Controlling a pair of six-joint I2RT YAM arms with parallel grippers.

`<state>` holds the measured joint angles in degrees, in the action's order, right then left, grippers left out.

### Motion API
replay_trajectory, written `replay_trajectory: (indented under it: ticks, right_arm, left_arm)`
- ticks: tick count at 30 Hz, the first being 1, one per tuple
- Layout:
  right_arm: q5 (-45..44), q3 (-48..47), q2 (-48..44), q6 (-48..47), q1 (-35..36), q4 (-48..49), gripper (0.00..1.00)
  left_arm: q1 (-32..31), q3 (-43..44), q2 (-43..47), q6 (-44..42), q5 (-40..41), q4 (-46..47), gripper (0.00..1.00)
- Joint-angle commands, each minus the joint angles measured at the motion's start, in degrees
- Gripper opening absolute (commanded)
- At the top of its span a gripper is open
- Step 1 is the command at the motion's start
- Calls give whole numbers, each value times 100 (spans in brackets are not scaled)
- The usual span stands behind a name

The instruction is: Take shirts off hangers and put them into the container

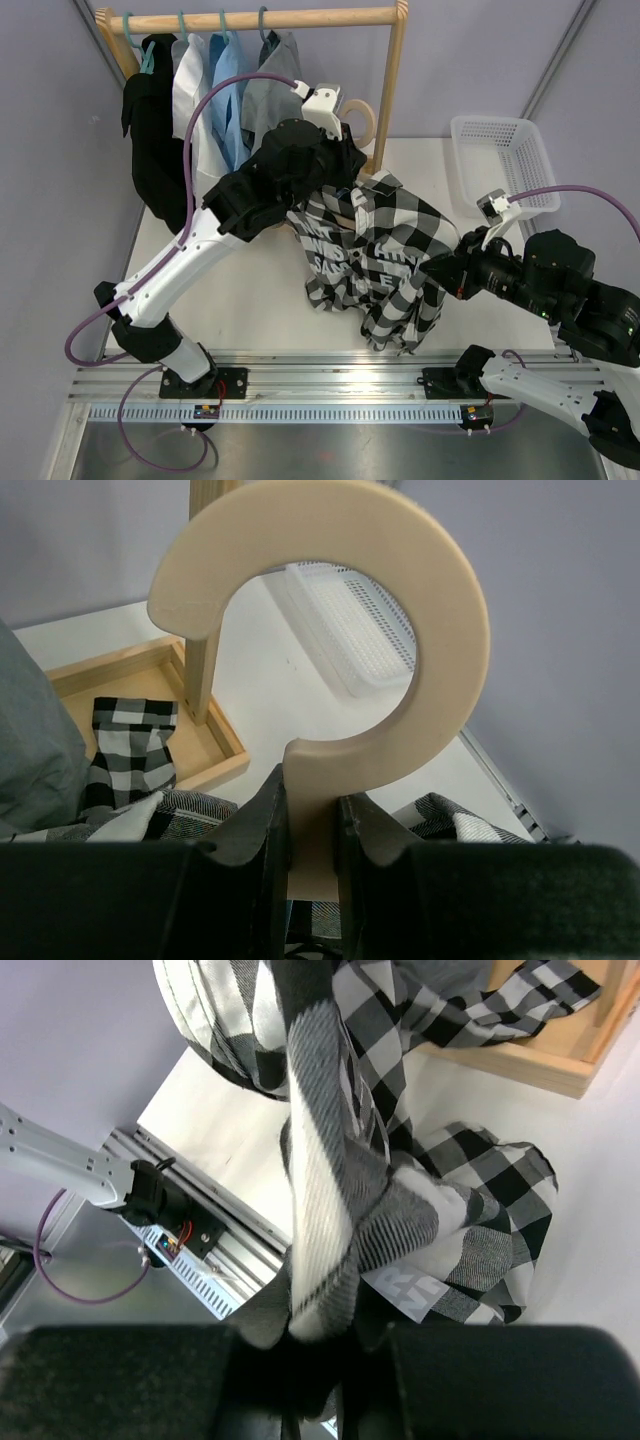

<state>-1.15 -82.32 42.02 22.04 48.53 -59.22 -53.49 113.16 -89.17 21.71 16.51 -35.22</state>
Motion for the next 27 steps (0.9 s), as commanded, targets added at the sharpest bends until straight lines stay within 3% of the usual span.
replay_trajectory:
  ticks: [1, 6, 8, 9, 10, 12, 20, 23, 27]
  right_arm:
    - [-158, -328, -458, 142, 42, -1020, 18]
    - [-298, -372, -572, 186, 42, -1197, 6]
    - [-298, -355, -581, 178, 42, -1206, 25]
    - [-307, -328, -564, 186, 42, -1197, 27]
    - [-307, -319, -572, 178, 42, -1188, 24]
    - [-307, -284, -563, 169, 42, -1127, 0]
    - [-799, -442, -651, 291, 42, -1294, 0]
    - [-1333, -512, -695, 449, 42, -1486, 0]
    - [-3148, -880, -756, 1257, 42, -2310, 0]
  left_arm:
    - [805, 644, 13, 61, 976, 596, 0]
    - [885, 769, 4, 122, 950, 587, 0]
    - [885, 760, 22, 175, 907, 595, 0]
    - [885, 742, 39, 193, 889, 595, 0]
    - [885, 725, 48, 219, 828, 595, 0]
    - [885, 672, 92, 272, 757, 613, 0]
    - [937, 505, 312, 263, 757, 666, 0]
    - [937, 408, 461, 281, 731, 666, 0]
    - [946, 207, 803, 246, 836, 657, 0]
